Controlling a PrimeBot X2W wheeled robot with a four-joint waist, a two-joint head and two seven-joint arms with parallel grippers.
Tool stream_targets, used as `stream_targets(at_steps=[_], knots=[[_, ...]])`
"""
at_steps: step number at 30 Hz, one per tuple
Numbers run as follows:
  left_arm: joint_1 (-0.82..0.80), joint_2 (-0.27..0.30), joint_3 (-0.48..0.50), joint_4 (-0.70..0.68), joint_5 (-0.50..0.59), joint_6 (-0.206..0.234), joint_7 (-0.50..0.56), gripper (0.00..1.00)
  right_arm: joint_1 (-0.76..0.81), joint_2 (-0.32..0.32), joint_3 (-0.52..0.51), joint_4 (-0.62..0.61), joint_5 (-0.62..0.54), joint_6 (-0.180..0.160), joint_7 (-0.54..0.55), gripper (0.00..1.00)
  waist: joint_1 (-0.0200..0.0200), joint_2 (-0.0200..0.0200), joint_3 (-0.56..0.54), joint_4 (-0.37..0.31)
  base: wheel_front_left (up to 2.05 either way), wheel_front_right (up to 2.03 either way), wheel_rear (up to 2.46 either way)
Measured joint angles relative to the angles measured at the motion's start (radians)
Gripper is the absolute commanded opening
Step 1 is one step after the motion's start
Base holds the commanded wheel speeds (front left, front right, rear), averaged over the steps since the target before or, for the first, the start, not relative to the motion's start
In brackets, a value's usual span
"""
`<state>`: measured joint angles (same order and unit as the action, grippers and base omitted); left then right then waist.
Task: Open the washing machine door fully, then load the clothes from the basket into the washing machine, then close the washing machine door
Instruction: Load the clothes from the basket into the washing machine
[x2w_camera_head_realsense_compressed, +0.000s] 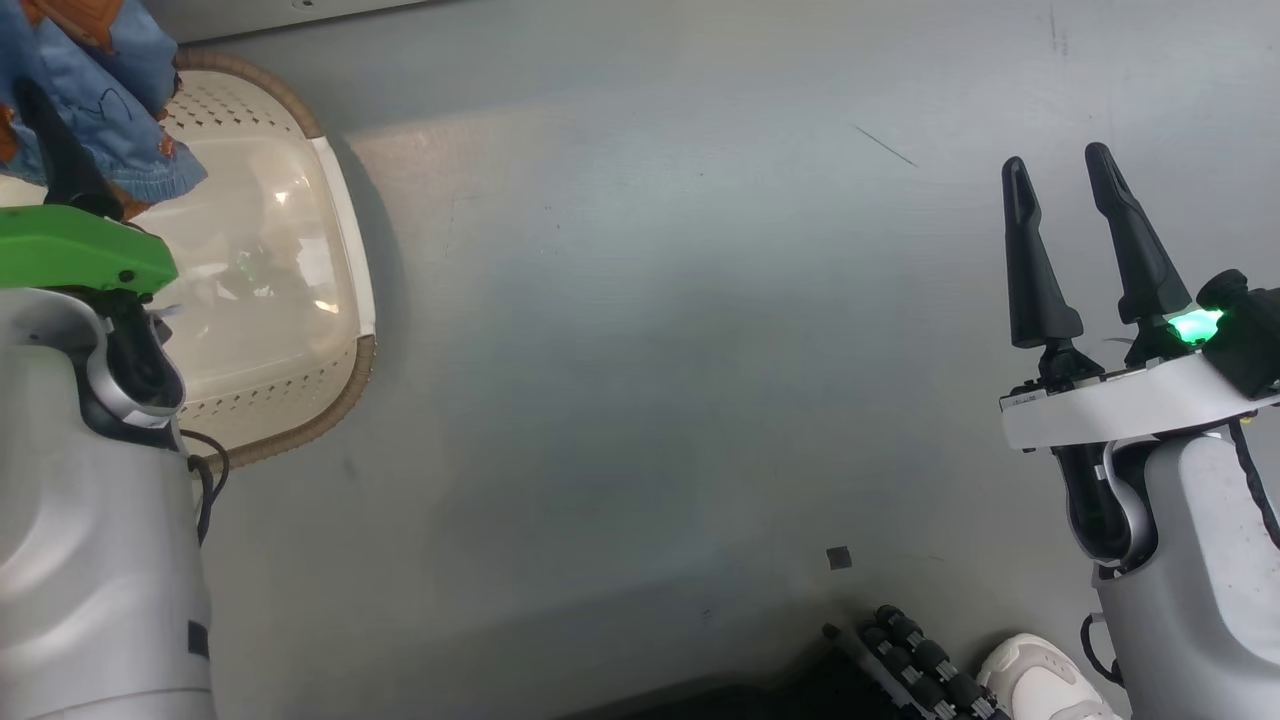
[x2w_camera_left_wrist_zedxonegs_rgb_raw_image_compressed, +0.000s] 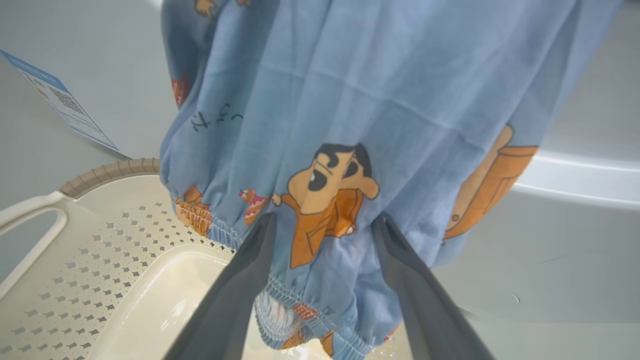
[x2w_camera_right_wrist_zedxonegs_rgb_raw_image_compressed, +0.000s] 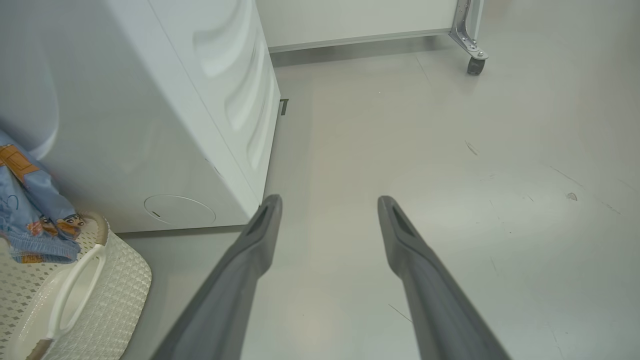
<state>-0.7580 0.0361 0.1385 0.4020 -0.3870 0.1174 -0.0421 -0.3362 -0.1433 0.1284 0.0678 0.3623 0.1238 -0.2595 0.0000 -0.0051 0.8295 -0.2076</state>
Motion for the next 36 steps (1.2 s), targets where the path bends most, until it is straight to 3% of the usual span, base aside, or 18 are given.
stream_targets(at_steps=[8, 15, 29, 30, 31, 32, 36], knots=[[-0.06, 0.023, 0.025, 0.093, -0.025, -0.02, -0.021, 1.0, -0.005, -0.002, 0.022, 0.002, 0.0, 0.0, 0.0, 1.0, 0.0, 0.0, 0.008, -0.004, 0.0, 0.0, 0.0], [-0.114, 0.059, 0.047, 0.156, -0.061, -0.062, -0.03, 1.0, -0.019, 0.001, 0.044, 0.002, 0.0, 0.0, 0.0, 1.0, 0.0, 0.0, 0.013, -0.025, 0.0, 0.0, 0.0], [-0.207, 0.095, 0.052, 0.283, -0.061, -0.08, -0.065, 1.0, -0.019, -0.001, 0.054, 0.004, 0.0, 0.0, 0.0, 1.0, 0.0, 0.0, 0.026, -0.05, 0.0, 0.0, 0.0], [-0.209, 0.097, 0.053, 0.288, -0.06, -0.08, -0.073, 0.95, -0.019, -0.002, 0.055, 0.004, 0.0, 0.0, 0.0, 1.0, 0.0, 0.0, 0.027, -0.051, 0.0, 0.0, 0.0], [-0.211, 0.099, 0.052, 0.294, -0.059, -0.08, -0.078, 0.65, -0.019, -0.002, 0.055, 0.004, 0.0, 0.0, 0.0, 1.0, 0.0, 0.0, 0.028, -0.052, 0.0, 0.0, 0.0], [-0.214, 0.1, 0.052, 0.299, -0.056, -0.08, -0.086, 0.49, -0.019, -0.002, 0.055, 0.004, 0.0, 0.0, 0.0, 1.0, 0.0, 0.0, 0.029, -0.053, 0.0, 0.0, 0.0], [-0.23, 0.1, 0.05, 0.32, -0.051, -0.082, -0.114, 0.39, -0.019, -0.007, 0.055, 0.005, 0.0, 0.0, 0.0, 1.0, 0.0, 0.0, 0.032, -0.055, 0.0, 0.0, 0.0]])
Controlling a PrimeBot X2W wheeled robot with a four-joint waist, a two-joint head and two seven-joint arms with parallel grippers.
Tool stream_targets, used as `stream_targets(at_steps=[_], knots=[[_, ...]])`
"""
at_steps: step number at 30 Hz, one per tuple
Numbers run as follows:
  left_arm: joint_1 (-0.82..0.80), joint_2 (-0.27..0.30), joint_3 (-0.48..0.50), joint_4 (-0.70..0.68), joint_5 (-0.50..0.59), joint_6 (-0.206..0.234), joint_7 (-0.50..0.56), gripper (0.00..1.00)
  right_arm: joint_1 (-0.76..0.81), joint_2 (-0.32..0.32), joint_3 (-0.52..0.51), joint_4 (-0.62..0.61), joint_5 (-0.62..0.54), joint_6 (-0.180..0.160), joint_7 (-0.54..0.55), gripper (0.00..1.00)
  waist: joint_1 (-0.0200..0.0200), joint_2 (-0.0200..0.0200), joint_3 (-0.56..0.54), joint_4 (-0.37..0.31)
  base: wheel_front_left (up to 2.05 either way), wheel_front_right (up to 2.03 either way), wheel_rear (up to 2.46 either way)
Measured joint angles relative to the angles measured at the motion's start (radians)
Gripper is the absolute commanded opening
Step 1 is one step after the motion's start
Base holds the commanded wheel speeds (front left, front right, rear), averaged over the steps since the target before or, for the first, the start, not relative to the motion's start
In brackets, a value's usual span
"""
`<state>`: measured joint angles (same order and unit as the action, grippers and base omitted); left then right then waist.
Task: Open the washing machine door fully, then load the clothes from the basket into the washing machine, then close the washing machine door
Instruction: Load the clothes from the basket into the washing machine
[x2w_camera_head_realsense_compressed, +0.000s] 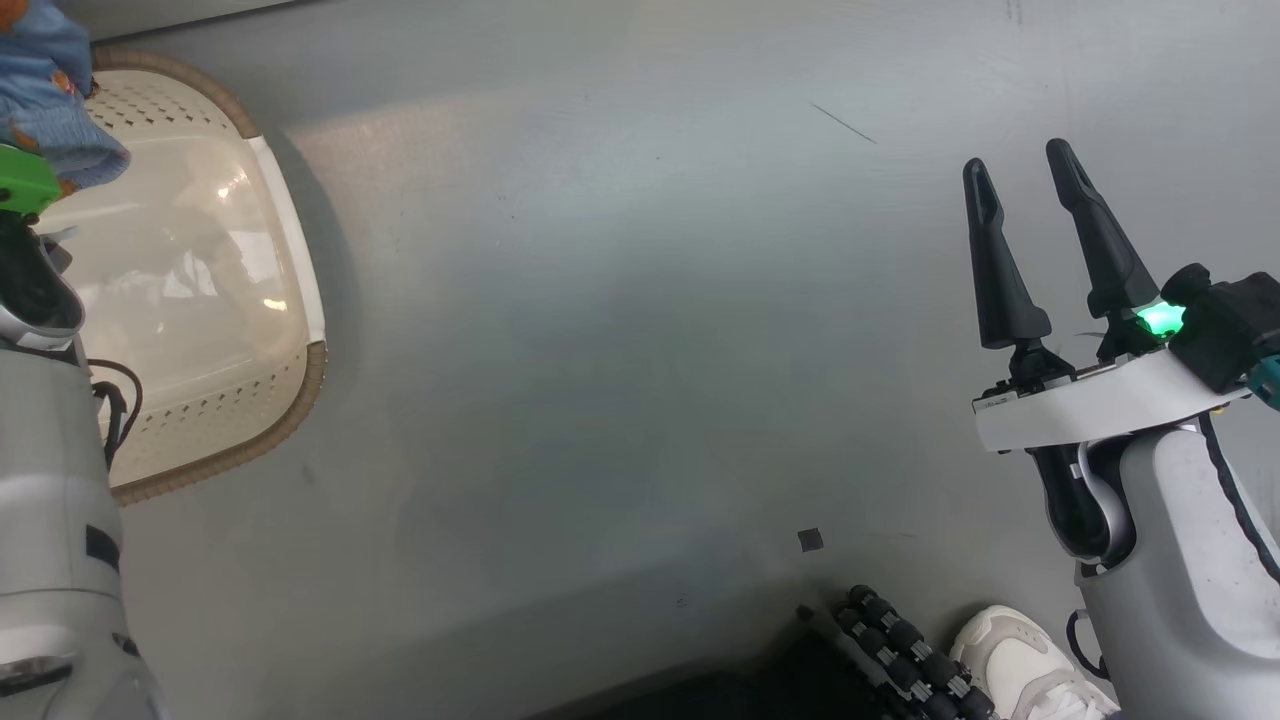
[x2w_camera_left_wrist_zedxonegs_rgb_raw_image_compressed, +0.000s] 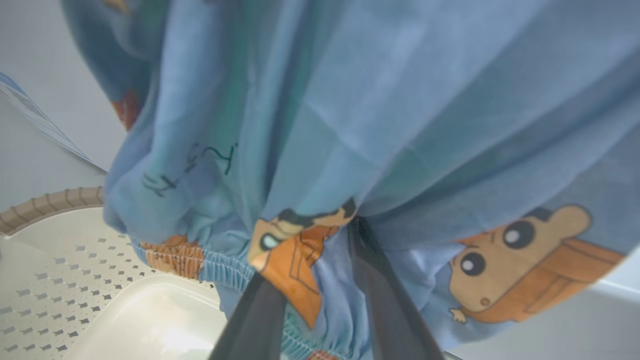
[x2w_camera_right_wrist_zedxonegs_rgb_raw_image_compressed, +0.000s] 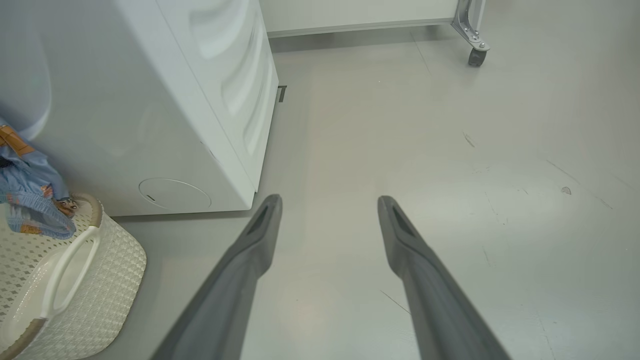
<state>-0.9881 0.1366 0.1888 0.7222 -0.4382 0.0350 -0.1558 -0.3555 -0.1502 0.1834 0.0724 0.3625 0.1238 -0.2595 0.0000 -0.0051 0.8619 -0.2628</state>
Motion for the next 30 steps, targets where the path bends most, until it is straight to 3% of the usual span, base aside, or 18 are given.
stream_targets(at_steps=[4, 5, 19, 30], knots=[[-0.015, 0.003, -0.005, 0.023, 0.008, -0.011, -0.03, 0.13, 0.0, 0.0, 0.0, 0.002, 0.0, 0.0, 0.0, 1.0, 0.0, 0.0, 0.0, 0.001, 0.0, 0.0, 0.0], [-0.017, 0.003, -0.005, 0.026, 0.008, -0.012, -0.036, 0.0, 0.0, 0.0, 0.0, 0.002, 0.0, 0.0, 0.0, 1.0, 0.0, 0.0, 0.0, 0.002, 0.0, 0.0, 0.0], [-0.006, -0.018, -0.029, 0.05, 0.043, -0.032, -0.085, 0.0, 0.001, 0.002, -0.028, 0.009, 0.0, 0.0, 0.0, 1.0, 0.0, 0.0, -0.03, 0.04, 0.0, 0.0, 0.0], [0.033, -0.044, -0.042, -0.055, 0.063, -0.05, -0.096, 0.0, 0.004, 0.011, -0.035, 0.013, 0.0, 0.0, 0.0, 1.0, 0.0, 0.0, -0.077, 0.07, 0.0, 0.0, 0.0]])
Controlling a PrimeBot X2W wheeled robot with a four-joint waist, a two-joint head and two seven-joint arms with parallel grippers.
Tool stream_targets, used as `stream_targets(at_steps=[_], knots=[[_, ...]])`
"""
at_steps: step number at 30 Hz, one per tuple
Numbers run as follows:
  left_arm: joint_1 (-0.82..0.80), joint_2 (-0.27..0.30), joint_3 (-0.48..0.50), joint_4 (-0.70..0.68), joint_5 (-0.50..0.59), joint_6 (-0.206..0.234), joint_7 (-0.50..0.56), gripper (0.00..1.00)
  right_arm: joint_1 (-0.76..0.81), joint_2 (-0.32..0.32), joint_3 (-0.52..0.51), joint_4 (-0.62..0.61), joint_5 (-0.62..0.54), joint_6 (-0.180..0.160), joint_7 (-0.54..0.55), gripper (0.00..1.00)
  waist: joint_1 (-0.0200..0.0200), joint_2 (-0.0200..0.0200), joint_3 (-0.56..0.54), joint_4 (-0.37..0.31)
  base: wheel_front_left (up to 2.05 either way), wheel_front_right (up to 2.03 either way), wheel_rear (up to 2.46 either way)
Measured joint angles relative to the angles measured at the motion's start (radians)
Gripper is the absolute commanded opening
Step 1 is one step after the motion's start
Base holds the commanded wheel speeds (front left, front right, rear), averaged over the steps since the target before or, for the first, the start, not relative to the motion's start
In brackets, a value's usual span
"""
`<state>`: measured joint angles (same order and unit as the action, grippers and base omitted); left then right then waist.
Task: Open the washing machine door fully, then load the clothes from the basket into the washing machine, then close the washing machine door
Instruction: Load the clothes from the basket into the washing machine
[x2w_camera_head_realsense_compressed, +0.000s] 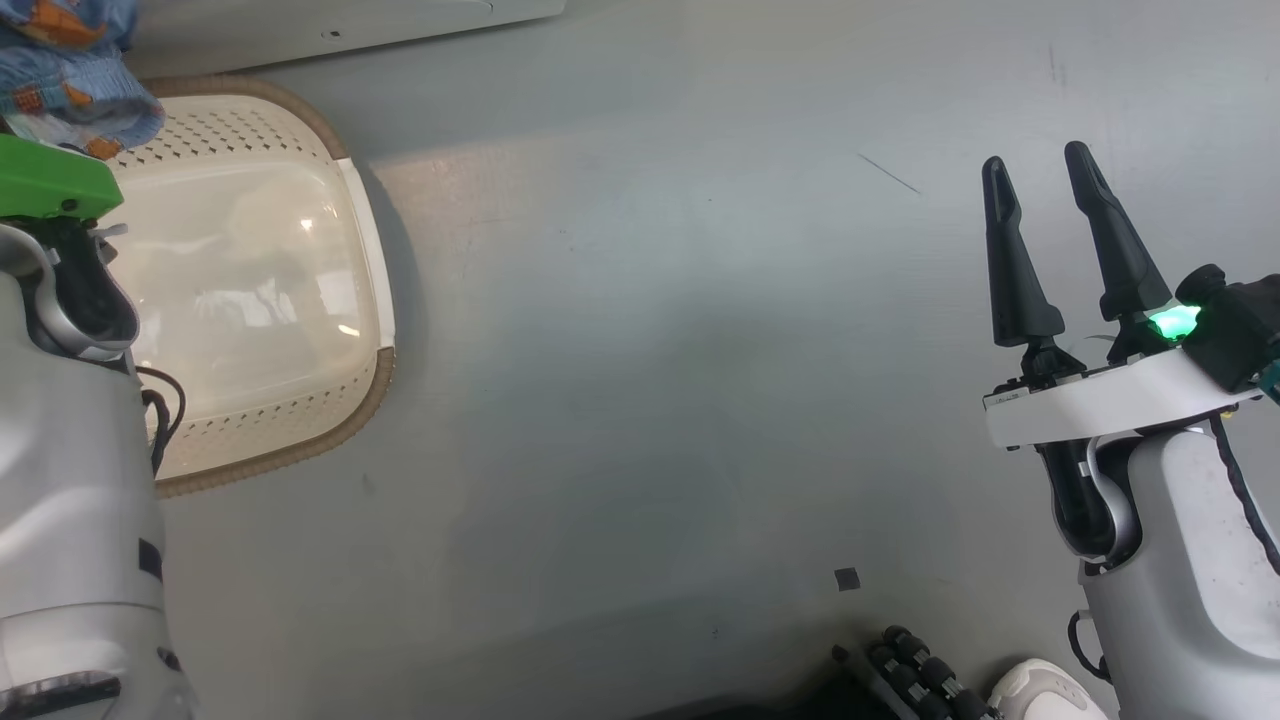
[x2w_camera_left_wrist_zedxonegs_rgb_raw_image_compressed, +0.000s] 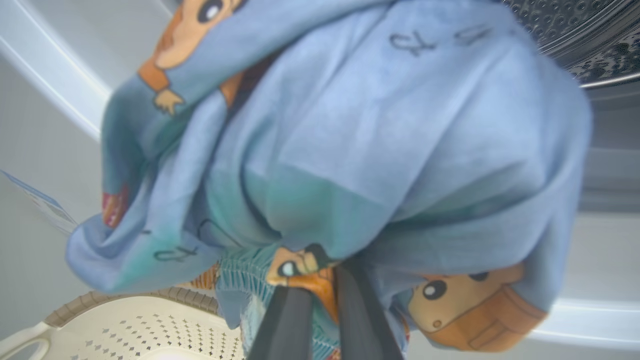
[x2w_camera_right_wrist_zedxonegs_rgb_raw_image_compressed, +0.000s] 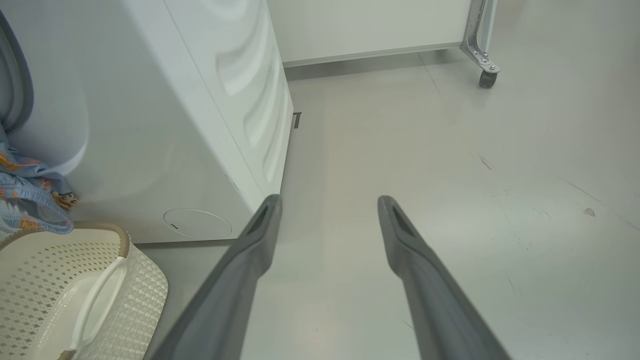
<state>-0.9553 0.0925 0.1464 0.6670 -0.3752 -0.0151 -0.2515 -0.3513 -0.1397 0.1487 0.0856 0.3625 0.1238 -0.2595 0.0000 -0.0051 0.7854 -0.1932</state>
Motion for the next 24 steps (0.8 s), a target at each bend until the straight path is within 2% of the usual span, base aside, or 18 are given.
stream_targets(at_steps=[13, 24], knots=[[-0.005, -0.02, -0.04, -0.147, 0.068, 0.002, 0.0, 0.0, 0.044, 0.014, 0.001, 0.016, 0.002, 0.0, 0.0, 1.0, 0.0, 0.0, -0.054, -0.004, 0.0, 0.0, 0.0], [-0.094, -0.011, -0.066, -0.086, 0.116, 0.045, -0.004, 0.0, 0.066, 0.017, 0.024, 0.023, 0.007, 0.0, 0.0, 1.0, 0.0, 0.0, -0.092, -0.023, 0.0, 0.0, 0.0]])
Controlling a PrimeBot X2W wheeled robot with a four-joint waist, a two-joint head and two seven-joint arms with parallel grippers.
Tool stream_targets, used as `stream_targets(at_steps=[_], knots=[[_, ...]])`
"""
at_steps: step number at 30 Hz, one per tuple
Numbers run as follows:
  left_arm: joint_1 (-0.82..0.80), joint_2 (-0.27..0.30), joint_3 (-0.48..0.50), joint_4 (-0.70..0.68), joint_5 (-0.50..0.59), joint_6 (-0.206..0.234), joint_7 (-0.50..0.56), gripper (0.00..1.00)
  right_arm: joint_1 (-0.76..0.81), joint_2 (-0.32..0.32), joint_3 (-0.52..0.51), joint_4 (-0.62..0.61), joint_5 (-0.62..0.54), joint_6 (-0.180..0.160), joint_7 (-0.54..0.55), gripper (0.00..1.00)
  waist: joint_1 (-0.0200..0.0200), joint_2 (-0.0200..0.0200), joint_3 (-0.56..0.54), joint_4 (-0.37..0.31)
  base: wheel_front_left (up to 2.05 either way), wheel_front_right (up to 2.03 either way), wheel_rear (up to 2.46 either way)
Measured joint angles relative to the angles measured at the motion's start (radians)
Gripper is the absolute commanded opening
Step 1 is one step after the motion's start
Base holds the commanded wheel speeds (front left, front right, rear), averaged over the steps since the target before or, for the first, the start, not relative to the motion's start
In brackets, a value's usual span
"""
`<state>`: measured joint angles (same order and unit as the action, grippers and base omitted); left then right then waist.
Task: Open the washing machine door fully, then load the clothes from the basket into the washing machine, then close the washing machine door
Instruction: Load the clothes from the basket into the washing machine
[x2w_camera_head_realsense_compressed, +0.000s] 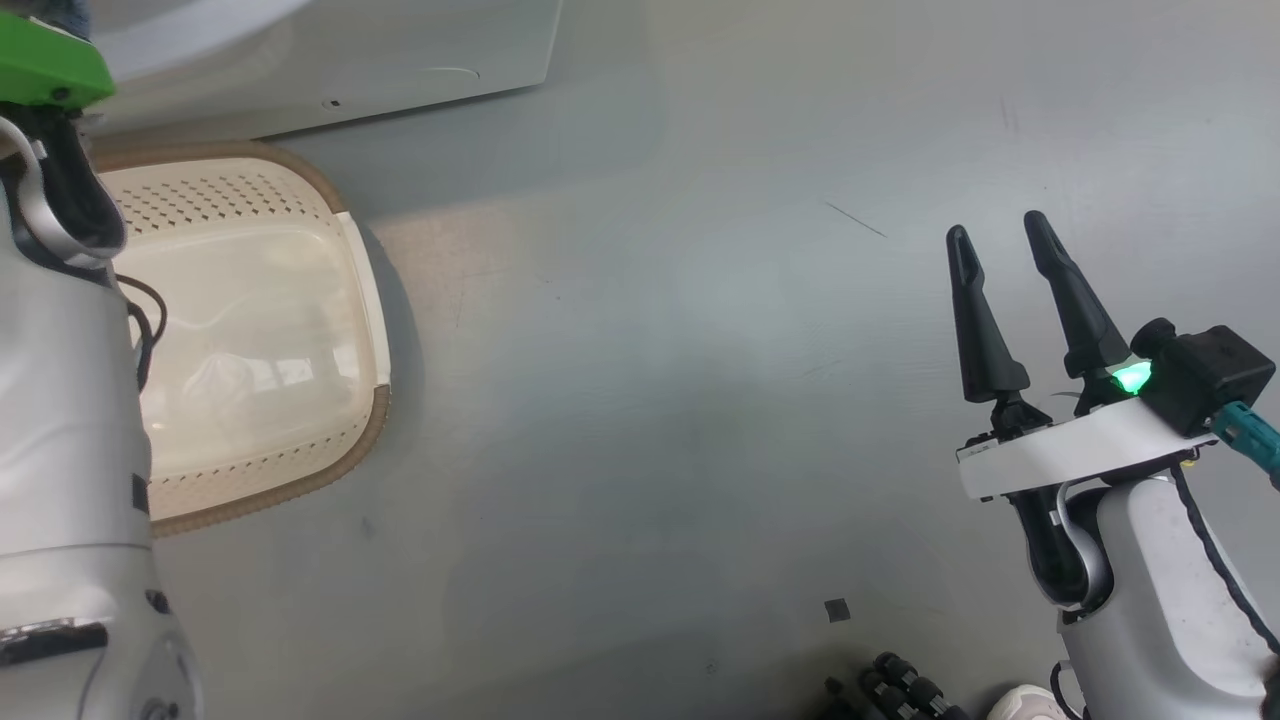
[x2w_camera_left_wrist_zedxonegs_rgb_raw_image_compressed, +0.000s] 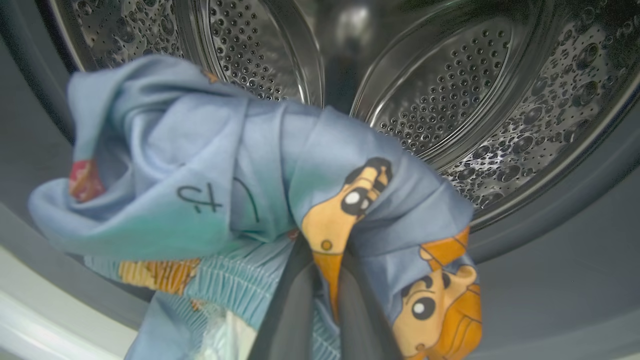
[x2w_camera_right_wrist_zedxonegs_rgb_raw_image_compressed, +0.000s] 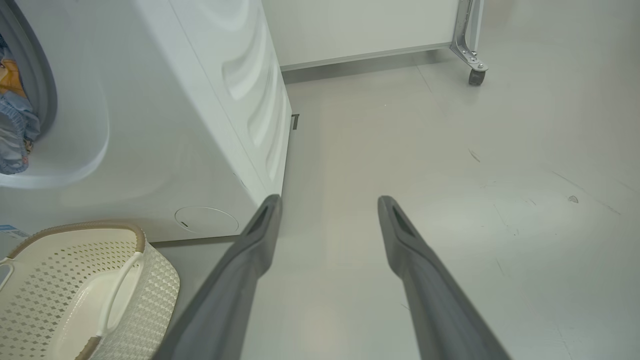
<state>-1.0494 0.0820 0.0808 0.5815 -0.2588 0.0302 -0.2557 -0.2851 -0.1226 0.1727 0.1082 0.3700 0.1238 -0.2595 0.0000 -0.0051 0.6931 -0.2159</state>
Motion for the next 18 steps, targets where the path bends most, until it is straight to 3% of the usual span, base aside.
stream_targets(at_steps=[18], knots=[[-0.159, 0.112, 0.04, 0.174, 0.019, 0.034, 0.017, 0.0, 0.044, -0.001, 0.064, 0.024, 0.009, 0.0, 0.0, 1.0, 0.0, 0.0, -0.031, -0.091, 0.0, 0.0, 0.0]])
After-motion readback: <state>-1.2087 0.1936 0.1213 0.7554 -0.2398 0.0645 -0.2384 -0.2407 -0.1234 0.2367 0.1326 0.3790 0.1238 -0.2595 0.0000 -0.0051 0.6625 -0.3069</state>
